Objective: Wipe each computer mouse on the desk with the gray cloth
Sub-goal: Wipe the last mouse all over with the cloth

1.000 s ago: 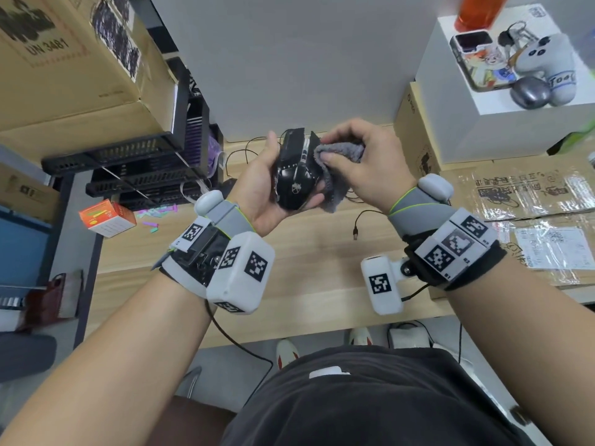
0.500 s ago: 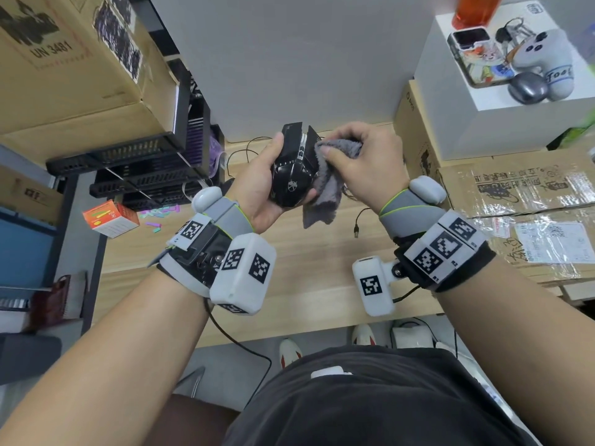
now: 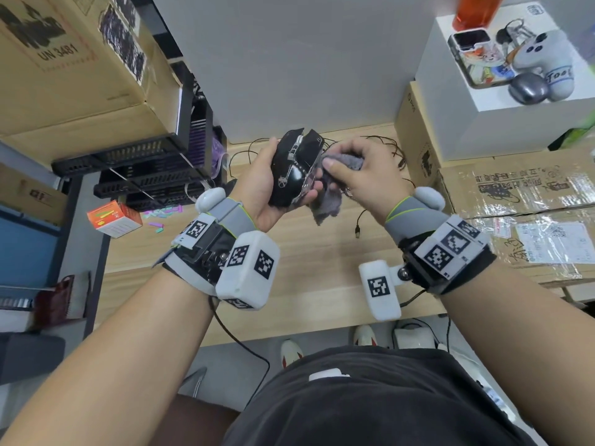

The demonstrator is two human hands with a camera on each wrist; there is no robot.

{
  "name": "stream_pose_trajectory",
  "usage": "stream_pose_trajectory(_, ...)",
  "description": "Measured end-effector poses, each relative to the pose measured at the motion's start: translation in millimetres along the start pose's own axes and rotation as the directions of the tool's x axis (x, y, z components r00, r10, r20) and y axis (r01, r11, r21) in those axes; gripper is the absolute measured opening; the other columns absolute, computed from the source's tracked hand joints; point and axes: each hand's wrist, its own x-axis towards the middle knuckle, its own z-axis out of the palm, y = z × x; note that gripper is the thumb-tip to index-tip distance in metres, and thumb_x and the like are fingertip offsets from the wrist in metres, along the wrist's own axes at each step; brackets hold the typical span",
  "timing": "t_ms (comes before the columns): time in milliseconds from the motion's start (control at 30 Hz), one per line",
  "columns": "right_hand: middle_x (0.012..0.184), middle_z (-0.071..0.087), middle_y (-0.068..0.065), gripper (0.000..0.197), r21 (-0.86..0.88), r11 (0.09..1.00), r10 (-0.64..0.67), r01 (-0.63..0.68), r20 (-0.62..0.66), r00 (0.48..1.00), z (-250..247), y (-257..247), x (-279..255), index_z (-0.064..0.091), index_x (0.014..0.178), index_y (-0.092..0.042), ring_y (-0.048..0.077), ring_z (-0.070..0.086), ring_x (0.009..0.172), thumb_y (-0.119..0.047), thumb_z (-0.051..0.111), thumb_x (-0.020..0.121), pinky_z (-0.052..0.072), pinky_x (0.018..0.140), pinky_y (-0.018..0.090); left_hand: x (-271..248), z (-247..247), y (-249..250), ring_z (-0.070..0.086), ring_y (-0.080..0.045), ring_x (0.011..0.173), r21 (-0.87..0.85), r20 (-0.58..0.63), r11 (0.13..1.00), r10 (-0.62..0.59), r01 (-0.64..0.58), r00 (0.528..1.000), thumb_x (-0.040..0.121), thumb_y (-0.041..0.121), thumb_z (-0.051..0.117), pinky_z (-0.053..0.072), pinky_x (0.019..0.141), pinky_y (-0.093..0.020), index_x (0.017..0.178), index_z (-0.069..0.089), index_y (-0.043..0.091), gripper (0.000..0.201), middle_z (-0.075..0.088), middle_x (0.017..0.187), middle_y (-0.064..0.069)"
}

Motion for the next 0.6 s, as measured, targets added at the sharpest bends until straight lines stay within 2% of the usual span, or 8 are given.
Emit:
stream_pose_trajectory(100,0.071,0.064,0.007,0.008,0.075,0.997,-0.014,0.009,0.057,0.998,11,-4,-10,0.061,0.096,-0.001,0.016,0.062,0.054,-0.002,0.065,0.089,0.056,0.058,0.032,3,3,-3,0.068,-0.024,0.056,0.086,-0.115,0.995,0.061,-0.052,0.991,0.107,0.052,0.033,0.06,0.054,-0.031,0.101,0.066,0.013,0.051,0.073,0.076,-0.011)
stream_pose_trajectory(200,0.065,0.063,0.021,0.005,0.065,0.997,-0.05,0.041,0.144,0.988,16,-12,-13,0.066,0.089,-0.008,0.036,0.065,0.052,-0.007,0.07,0.086,0.056,0.054,0.058,4,1,-5,0.065,-0.018,0.05,0.232,-0.135,0.969,0.114,-0.08,0.984,0.109,0.046,0.03,0.056,0.053,-0.03,0.1,0.06,0.021,0.041,0.071,0.071,-0.003)
stream_pose_trajectory(233,0.064,0.063,0.026,0.005,0.051,0.997,-0.068,0.06,0.176,0.982,15,-13,-14,0.067,0.088,-0.008,0.042,0.063,0.052,-0.007,0.071,0.085,0.053,0.05,0.06,4,0,-4,0.065,-0.017,0.051,0.253,-0.118,0.965,0.1,-0.067,0.988,0.109,0.048,0.029,0.055,0.055,-0.03,0.097,0.061,0.023,0.042,0.072,0.069,0.0)
stream_pose_trajectory(300,0.064,0.064,0.025,0.007,0.021,0.995,-0.103,0.1,0.225,0.969,15,-17,-16,0.067,0.089,-0.004,0.043,0.063,0.052,-0.005,0.072,0.084,0.054,0.049,0.053,4,-5,-3,0.069,-0.021,0.061,0.255,-0.03,0.967,0.034,-0.025,0.999,0.105,0.06,0.029,0.056,0.062,-0.032,0.099,0.067,0.02,0.056,0.074,0.076,-0.002)
stream_pose_trajectory(367,0.069,0.068,0.012,0.007,0.007,0.991,-0.134,0.135,0.205,0.97,13,-21,-13,0.069,0.09,-0.007,0.029,0.065,0.055,-0.007,0.073,0.084,0.057,0.058,0.04,6,-7,-4,0.068,-0.026,0.077,0.326,0.04,0.945,0.01,-0.023,0.999,0.095,0.075,0.031,0.054,0.071,-0.034,0.108,0.071,0.015,0.072,0.073,0.089,-0.007)
stream_pose_trajectory(400,0.073,0.068,0.007,0.01,0.039,0.99,-0.142,0.137,0.177,0.974,12,-22,-11,0.069,0.094,-0.009,0.023,0.064,0.058,-0.008,0.073,0.085,0.057,0.063,0.036,5,-7,-6,0.065,-0.025,0.08,0.36,0.038,0.932,0.025,-0.037,0.999,0.092,0.078,0.035,0.052,0.072,-0.033,0.109,0.07,0.018,0.071,0.071,0.089,-0.004)
stream_pose_trajectory(500,0.09,0.068,0.009,0.023,0.225,0.972,-0.1,0.064,0.155,0.983,6,-23,-3,0.061,0.107,-0.01,0.022,0.066,0.077,-0.008,0.07,0.086,0.057,0.082,0.037,3,-5,-10,0.061,-0.014,0.068,0.307,-0.007,0.951,0.047,-0.042,0.999,0.092,0.072,0.046,0.048,0.059,-0.023,0.095,0.069,0.024,0.053,0.069,0.078,0.004)
stream_pose_trajectory(600,0.1,0.067,0.011,0.025,0.187,0.979,-0.115,0.077,0.205,0.972,3,-24,0,0.063,0.103,-0.013,0.02,0.065,0.091,-0.003,0.071,0.082,0.054,0.09,0.039,2,-5,-8,0.056,-0.009,0.053,0.17,0.004,0.985,0.03,-0.031,1.0,0.099,0.059,0.049,0.042,0.046,-0.017,0.088,0.065,0.025,0.039,0.064,0.065,0.007)
